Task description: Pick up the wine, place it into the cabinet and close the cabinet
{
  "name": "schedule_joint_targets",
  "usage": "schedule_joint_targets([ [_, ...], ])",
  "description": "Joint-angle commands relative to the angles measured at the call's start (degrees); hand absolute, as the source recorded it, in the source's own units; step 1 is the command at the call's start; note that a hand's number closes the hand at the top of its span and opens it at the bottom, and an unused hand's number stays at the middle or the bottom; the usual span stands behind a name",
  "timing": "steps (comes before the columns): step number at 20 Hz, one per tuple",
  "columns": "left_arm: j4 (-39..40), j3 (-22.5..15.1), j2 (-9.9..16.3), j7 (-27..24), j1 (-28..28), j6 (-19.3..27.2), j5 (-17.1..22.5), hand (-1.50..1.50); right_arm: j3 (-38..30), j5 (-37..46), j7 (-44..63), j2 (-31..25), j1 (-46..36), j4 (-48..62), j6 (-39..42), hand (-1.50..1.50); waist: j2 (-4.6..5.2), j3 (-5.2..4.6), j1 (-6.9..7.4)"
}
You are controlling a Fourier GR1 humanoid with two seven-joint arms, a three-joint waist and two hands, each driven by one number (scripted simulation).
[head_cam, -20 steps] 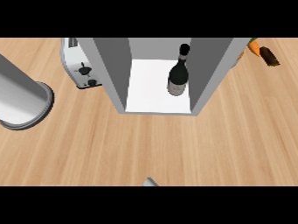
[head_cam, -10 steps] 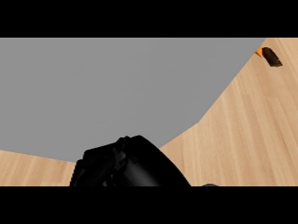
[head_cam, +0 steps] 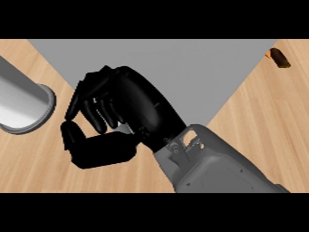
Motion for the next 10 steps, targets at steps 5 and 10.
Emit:
schedule_joint_targets([
  [5, 0.19, -3.51, -2.62, 4.14, -3.44, -0.22, -3.20, -1.50, -10.55, 0.30, -10.33, -2.07, -6.57, 17.17, 5.35, 1.50, 0.27, 0.07, -0.62],
  [10, -2.29, -7.98, -3.64, 7.89, -9.61, 7.01, -4.96, -1.50, -14.95, -2.54, -12.83, -4.35, -8.43, 20.53, 8.86, 1.50, 0.50, 0.11, -1.45],
])
